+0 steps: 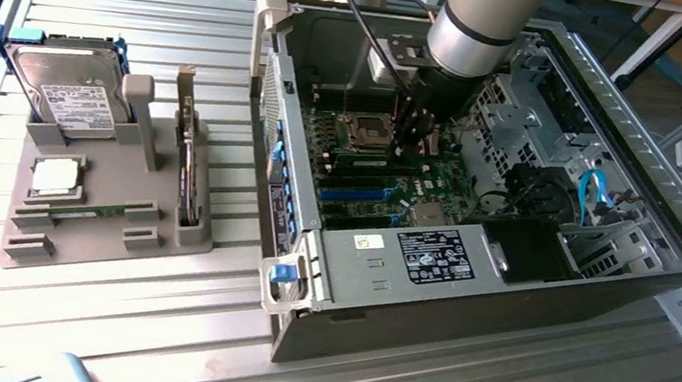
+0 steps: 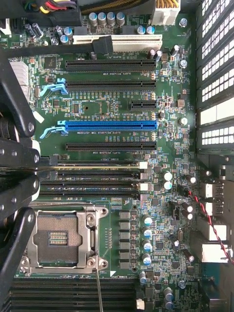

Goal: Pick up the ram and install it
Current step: 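Insert the ram into the slot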

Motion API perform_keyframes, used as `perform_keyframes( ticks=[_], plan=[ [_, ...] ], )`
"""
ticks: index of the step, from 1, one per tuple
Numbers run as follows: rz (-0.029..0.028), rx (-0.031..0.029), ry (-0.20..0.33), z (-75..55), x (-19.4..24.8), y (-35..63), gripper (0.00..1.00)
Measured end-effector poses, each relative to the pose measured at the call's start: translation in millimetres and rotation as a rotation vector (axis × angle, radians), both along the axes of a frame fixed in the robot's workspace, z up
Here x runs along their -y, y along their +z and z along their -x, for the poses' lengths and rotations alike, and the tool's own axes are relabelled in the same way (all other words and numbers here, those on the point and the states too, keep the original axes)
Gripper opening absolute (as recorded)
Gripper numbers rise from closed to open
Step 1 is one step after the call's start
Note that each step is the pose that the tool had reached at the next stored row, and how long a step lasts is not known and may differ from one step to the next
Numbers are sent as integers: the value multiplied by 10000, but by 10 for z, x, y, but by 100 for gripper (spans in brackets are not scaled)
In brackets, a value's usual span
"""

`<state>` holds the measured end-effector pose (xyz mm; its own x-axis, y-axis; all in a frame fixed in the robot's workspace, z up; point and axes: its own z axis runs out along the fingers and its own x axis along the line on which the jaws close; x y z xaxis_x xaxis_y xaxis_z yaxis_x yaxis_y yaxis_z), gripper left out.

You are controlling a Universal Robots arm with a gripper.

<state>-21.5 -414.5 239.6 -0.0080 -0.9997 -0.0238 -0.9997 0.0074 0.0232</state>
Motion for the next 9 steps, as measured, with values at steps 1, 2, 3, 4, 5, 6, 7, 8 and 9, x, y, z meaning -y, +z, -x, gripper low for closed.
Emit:
perform_keyframes(
  ticks=[1, 2, 3, 4, 5, 6, 7, 8, 9],
  plan=[
    [1, 0, 0, 0, 0, -1, 12],
    [0, 0, 0, 0, 0, -4, 12],
    [1, 0, 0, 0, 0, -6, 12],
    [0, 0, 0, 0, 0, -7, 12],
    [0, 0, 0, 0, -2, -7, 12],
    [0, 0, 0, -1, -3, -4, 12],
    [-1, 1, 0, -1, -2, -3, 12],
    [-2, 1, 0, -1, -3, -2, 12],
    [0, 0, 0, -1, -2, 0, 12]
  ],
)
